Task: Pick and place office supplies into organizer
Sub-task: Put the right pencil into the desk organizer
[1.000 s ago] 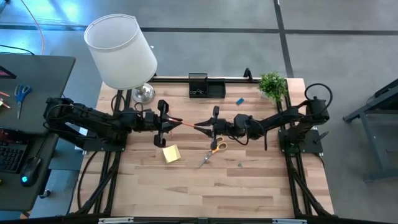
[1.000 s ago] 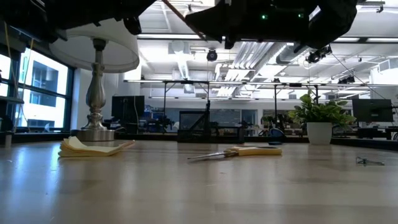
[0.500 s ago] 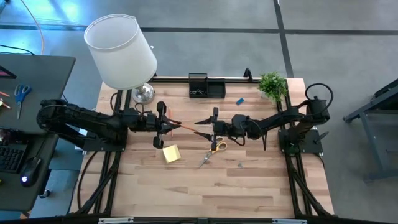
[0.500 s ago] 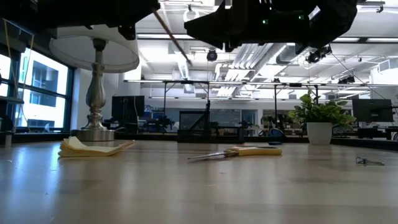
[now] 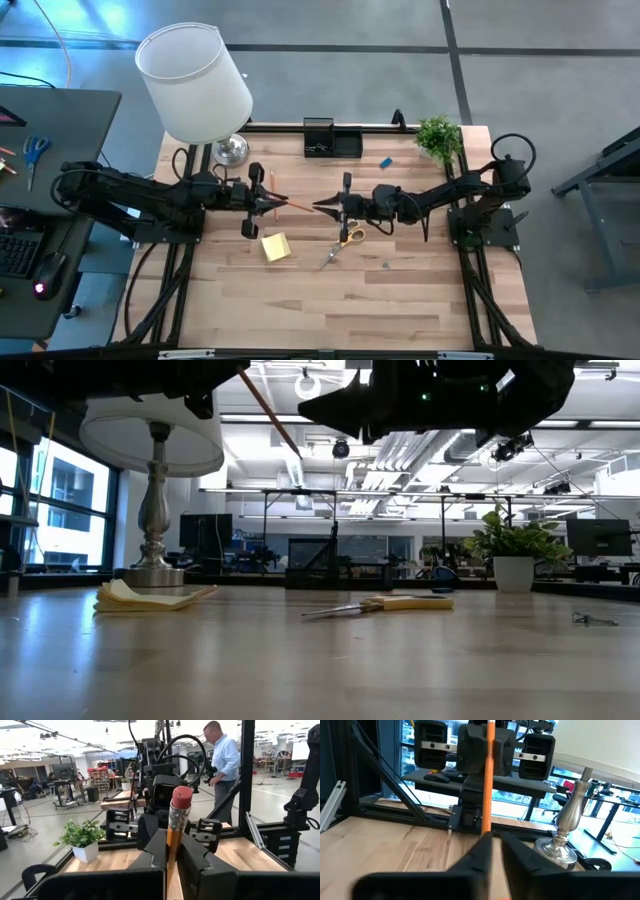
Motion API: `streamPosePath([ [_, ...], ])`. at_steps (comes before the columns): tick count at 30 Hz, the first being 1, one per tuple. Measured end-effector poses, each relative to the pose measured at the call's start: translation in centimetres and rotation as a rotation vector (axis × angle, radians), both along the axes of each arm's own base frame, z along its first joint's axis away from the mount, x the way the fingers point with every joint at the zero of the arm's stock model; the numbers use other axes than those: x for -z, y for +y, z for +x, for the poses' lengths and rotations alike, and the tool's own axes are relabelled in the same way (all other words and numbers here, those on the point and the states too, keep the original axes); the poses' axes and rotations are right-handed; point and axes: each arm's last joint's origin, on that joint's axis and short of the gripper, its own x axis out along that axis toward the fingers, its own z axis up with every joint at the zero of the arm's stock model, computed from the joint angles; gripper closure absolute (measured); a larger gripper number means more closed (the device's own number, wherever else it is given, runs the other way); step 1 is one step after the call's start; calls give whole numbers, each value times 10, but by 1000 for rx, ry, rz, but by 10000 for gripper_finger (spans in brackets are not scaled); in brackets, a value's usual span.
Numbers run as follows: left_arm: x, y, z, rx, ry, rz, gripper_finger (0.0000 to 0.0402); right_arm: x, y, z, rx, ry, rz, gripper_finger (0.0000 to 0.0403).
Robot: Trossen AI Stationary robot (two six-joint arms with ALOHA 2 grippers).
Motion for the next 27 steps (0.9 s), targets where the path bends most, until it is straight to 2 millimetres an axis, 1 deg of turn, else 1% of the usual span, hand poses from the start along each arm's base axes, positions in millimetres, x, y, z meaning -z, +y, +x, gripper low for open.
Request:
streamPosePath([
  [1, 0, 0, 0, 0, -1, 0, 401, 1, -1, 0, 4, 9, -2, 392],
  [4, -1, 0, 0, 1, -8, -6, 401, 4, -5, 1, 17, 24, 26, 387],
  [6, -1, 0, 0, 1, -9, -6, 401, 7, -8, 4, 18, 27, 35, 395],
  [9, -1, 0, 0, 1, -13, -5, 401, 13, -11, 16, 23, 46, 40, 399],
  [11, -1, 0, 0, 1, -15, -6, 401, 17, -10, 26, -9, 56, 42, 398],
  [16, -1, 0, 0, 11, -9, -11, 401, 20, -10, 51, -31, 121, 41, 401],
  [20, 0, -1, 0, 15, -5, -16, 401, 17, -10, 63, -18, 183, 42, 402],
  [27, -1, 0, 0, 6, -13, -16, 402, 7, -9, 70, 7, 182, 54, 402],
])
